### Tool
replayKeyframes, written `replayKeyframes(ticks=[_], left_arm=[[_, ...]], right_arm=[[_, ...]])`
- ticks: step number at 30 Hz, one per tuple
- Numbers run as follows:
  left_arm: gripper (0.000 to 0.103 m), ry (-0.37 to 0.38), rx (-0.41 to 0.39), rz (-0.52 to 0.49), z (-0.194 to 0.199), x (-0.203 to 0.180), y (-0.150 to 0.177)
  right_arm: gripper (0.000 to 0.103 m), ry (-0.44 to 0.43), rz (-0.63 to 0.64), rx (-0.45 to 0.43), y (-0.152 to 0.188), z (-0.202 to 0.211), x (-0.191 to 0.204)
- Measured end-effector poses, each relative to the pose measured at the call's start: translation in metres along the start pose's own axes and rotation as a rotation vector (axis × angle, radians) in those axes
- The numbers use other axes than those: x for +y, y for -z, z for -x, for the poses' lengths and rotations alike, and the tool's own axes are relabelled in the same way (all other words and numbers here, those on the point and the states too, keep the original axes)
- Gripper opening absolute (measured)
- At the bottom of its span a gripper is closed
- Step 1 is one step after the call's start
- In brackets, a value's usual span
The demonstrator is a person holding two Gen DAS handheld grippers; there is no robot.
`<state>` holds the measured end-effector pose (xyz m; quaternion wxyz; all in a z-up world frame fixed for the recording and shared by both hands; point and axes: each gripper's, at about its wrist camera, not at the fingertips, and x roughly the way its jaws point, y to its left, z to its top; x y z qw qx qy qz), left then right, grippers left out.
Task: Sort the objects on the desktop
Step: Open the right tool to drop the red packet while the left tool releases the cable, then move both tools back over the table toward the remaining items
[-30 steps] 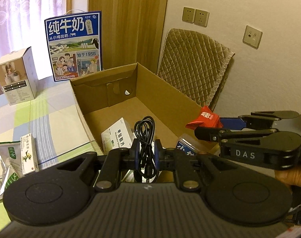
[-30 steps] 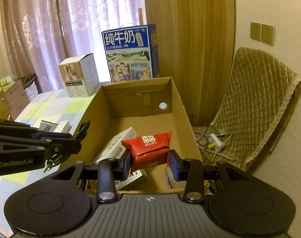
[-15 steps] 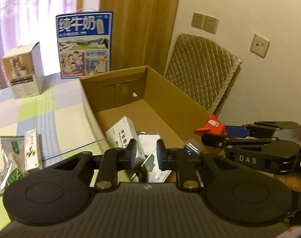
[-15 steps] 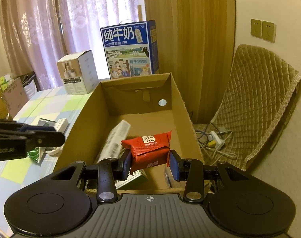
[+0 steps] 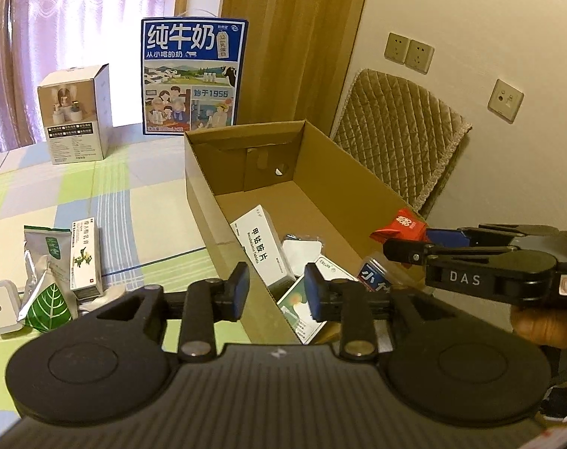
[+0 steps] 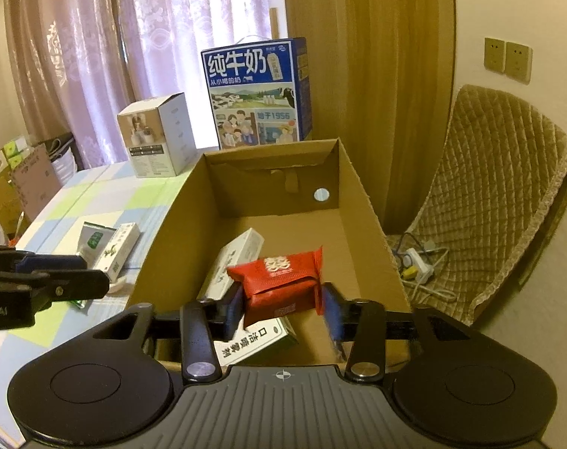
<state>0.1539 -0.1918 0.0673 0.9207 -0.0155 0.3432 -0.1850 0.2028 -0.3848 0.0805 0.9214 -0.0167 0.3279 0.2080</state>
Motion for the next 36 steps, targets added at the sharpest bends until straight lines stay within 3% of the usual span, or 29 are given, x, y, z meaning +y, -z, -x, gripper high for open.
replayKeyframes(ticks=[5, 11, 15, 20, 29, 36], left_arm=[[0.048, -0.023, -0.004, 0.000, 0.005, 0.003, 0.004], [0.052, -0.036, 0.001, 0.017, 0.014, 0.012, 0.013], [0.059, -0.056, 0.000, 0.021, 0.025, 0.020, 0.021], [0.067, -0.103, 0.009, 0.025, 0.041, 0.036, 0.034], [0.091, -0.208, 0.059, 0.060, 0.072, 0.072, 0.066], [0.098, -0.328, 0.087, 0.108, 0.104, 0.107, 0.083]], right_arm=[[0.053, 0.006, -0.009, 0.002, 0.001, 0.003, 0.000], [0.055, 0.018, -0.014, -0.011, 0.006, 0.014, 0.004], [0.066, 0.032, -0.044, -0.023, 0.017, 0.030, 0.004], [0.071, 0.035, -0.046, 0.002, 0.034, 0.043, 0.012], [0.082, -0.037, 0.012, -0.009, 0.037, 0.059, 0.068], [0.086, -0.118, 0.086, 0.001, 0.038, 0.057, 0.119]])
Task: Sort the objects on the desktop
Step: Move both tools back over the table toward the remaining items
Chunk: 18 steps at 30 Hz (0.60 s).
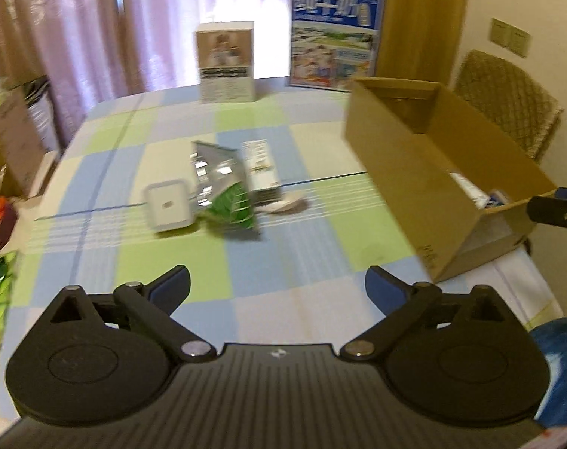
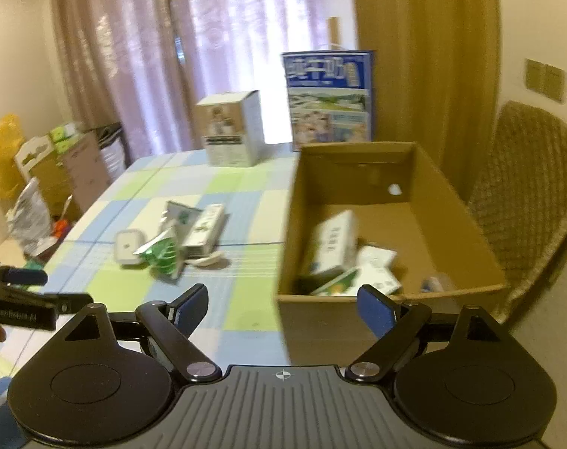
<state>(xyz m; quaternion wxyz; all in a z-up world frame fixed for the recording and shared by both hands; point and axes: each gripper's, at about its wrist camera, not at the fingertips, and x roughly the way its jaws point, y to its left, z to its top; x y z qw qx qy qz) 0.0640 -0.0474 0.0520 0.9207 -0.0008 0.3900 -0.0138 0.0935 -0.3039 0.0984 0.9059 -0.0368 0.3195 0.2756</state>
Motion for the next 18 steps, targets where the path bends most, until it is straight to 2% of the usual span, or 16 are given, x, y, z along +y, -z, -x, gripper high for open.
replayKeyframes(ticks=[11, 18], left_arm=[[0.102, -0.078, 0.001, 0.089, 0.024, 0.061, 0.012], [0.102, -0.096, -0.067, 0.085, 0.030, 0.084, 0.012]], right_arm=[[0.092, -0.066, 0.060, 0.030, 0.001, -0.017, 0.047], [0.093, -0.102, 0.088, 0.038, -0.008, -0.033, 0.069]])
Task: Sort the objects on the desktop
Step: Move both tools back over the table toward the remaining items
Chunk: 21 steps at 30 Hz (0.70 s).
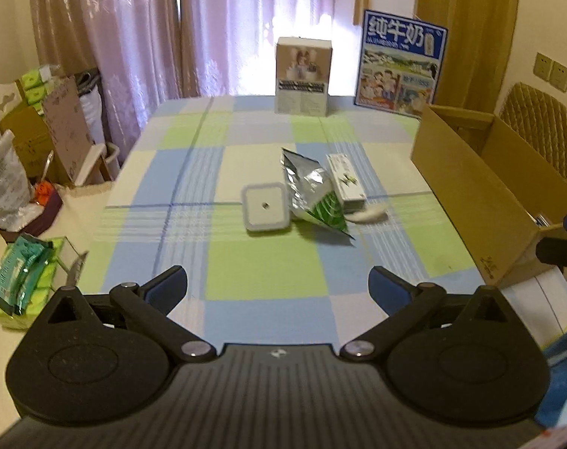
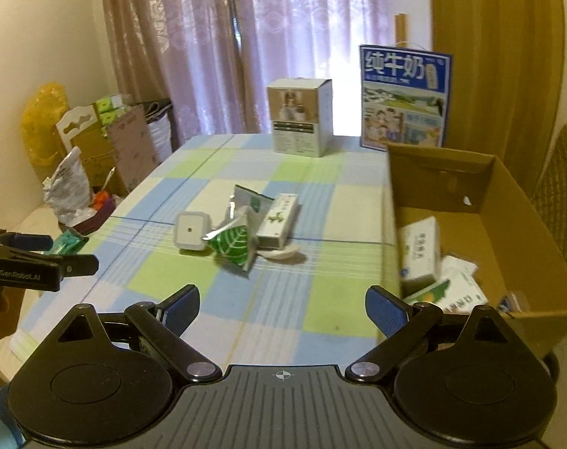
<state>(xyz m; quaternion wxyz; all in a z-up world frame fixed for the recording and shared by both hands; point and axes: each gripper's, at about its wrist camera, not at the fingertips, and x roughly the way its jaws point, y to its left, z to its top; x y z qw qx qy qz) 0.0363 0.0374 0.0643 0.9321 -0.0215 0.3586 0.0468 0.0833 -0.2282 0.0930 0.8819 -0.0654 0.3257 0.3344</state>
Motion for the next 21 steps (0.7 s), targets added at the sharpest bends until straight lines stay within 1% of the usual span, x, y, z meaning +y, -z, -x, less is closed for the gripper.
replayKeyframes(ticks=[4, 7, 15, 21], left_arm=[[0.102, -0.019, -0.028, 0.021, -0.007, 0.013, -0.004], [0.102, 0.000, -0.032, 0.040, -0.016, 0.022, -0.007], [0.102, -0.014, 0.019, -0.021, -0.051, 0.028, -0.017], [0.102, -0.006, 0.055, 0.024, -0.082, 0.033, -0.023]], right_arm=[[0.093, -0.018, 0.005, 0.011, -0.009, -0.019, 0.007], [0.093, -0.028, 0.004, 0.023, -0.015, -0.035, 0.010], [0.093, -0.037, 0.002, 0.051, -0.023, -0.074, 0.010], [0.093, -0.038, -0.008, 0.077, -0.023, -0.102, 0.004]])
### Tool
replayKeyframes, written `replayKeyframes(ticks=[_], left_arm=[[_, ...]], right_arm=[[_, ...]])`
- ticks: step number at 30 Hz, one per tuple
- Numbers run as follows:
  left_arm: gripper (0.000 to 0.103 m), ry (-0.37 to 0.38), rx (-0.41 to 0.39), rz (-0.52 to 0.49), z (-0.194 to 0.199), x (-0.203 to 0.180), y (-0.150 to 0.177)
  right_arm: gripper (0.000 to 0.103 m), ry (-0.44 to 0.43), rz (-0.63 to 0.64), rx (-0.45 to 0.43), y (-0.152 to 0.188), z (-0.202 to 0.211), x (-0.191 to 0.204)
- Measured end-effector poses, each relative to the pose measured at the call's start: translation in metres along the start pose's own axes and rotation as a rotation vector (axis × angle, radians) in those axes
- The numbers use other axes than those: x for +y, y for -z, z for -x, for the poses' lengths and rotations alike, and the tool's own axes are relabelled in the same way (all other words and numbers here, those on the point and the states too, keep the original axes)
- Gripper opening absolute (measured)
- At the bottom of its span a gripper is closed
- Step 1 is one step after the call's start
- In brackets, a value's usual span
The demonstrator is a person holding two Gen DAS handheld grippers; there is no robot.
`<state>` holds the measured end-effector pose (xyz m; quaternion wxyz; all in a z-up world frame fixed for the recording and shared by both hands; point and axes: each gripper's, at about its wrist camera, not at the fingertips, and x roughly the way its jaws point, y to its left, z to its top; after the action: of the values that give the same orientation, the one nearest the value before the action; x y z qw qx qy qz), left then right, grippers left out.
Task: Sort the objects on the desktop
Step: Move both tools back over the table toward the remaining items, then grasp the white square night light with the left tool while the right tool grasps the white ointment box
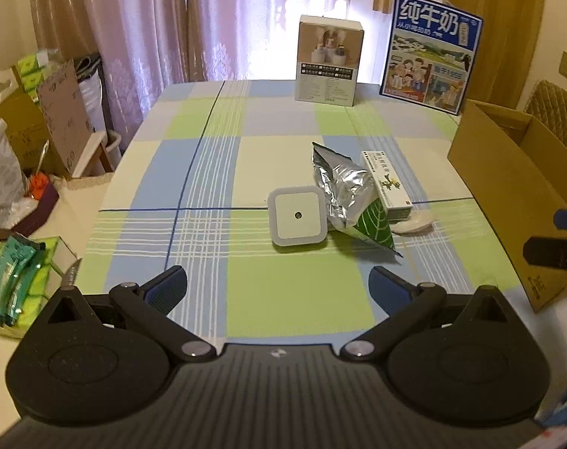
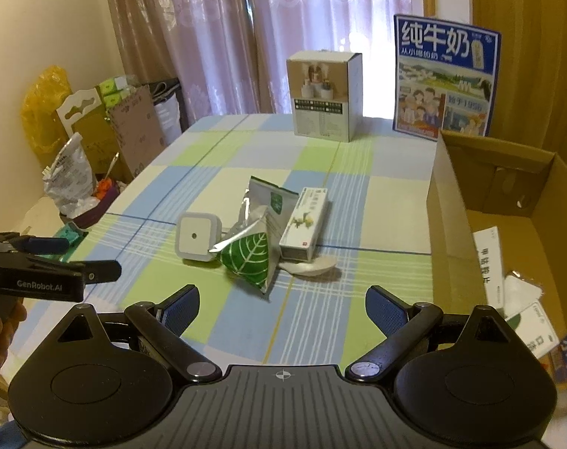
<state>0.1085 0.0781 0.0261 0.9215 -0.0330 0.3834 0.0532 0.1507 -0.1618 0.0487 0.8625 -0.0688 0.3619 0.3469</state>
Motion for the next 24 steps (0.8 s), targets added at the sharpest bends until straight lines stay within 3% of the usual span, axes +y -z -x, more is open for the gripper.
replayKeyframes(ticks=[10, 17, 24], left_arm=[[0.101, -0.016, -0.004, 0.008, -0.055, 0.001, -0.012], [0.091, 0.005, -0.015, 0.049, -0.095, 0.000, -0.026], [0.090, 0.012, -0.013, 0.065, -0.132, -0.008, -0.031]], right_arm=[[0.093, 0.000, -0.033, 0.016, -0.008, -0.044, -0.016], [0.093, 0.017, -0.062, 0.001, -0.015, -0.073, -0.028], [0.093, 0.016, -0.102, 0.002, -0.019, -0.094, -0.044]])
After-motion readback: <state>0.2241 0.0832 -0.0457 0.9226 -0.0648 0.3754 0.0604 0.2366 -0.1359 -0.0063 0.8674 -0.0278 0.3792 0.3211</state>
